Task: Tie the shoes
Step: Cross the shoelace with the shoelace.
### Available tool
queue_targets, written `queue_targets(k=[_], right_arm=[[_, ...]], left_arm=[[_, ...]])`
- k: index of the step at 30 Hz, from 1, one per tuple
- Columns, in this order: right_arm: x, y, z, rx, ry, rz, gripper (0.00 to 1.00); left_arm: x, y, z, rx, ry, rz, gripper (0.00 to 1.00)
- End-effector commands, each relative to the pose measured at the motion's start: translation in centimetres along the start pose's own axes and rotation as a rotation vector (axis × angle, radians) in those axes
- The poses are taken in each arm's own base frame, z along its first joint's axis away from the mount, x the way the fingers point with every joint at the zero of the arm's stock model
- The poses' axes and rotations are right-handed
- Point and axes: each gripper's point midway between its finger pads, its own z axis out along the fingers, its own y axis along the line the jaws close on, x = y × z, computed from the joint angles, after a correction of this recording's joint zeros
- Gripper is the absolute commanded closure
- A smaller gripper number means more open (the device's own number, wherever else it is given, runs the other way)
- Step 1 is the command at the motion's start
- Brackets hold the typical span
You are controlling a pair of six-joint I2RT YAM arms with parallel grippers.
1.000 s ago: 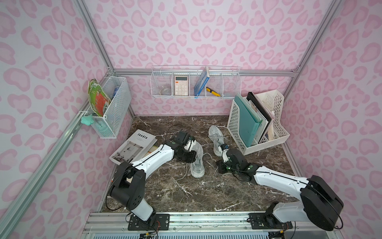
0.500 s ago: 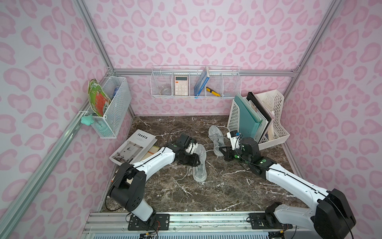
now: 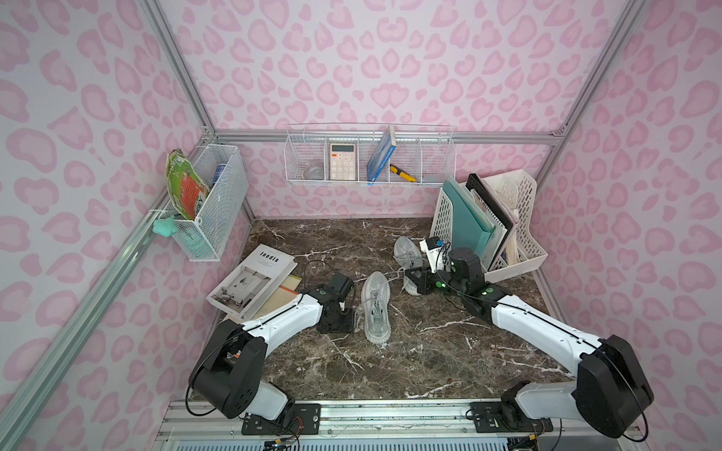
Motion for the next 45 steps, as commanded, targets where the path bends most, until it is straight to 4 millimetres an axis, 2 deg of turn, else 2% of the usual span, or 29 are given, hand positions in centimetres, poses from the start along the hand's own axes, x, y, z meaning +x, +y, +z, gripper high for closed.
queue_targets(k=[1,10,15,24,25,28,35,45], right_arm=[[-0.9,0.8,0.4,-0.042,-0.014,-0.031,1.00],[-0.5,0.6,1.3,-0.047,0.011,-0.017,1.00],[-0.5,0.5,1.5,-0.047,0.015,-0.014,1.00],[-1.1,0.3,1.3,-0.017,0.005,-0.049,1.00],[-1.3,0.2,1.1,-0.006,0.000,-0.058,1.00],[-2.3,-0.2,0.2,0.043,-0.028,-0.083,1.00],[-5.1,-0.4,-2.5,0.120,-0.133,-0.117,1.00],[-6.9,-1.9,-2.6,0.222,-0.182,-0.120,1.00]], left_arm=[[0.1,0.8,0.3,-0.054,0.011,0.013,0.41],[0.9,0.2,1.1,-0.082,0.029,0.088,0.45],[1.3,0.1,1.9,-0.102,0.050,0.107,0.52],[1.2,-0.1,2.4,-0.100,0.054,0.118,0.96],[0.9,0.0,2.2,-0.104,0.041,0.117,1.00],[-0.4,0.2,0.8,-0.113,-0.011,0.101,1.00],[-2.9,-0.3,-3.6,0.011,-0.141,0.005,1.00],[-3.4,1.2,-8.0,0.043,-0.244,-0.084,1.00]])
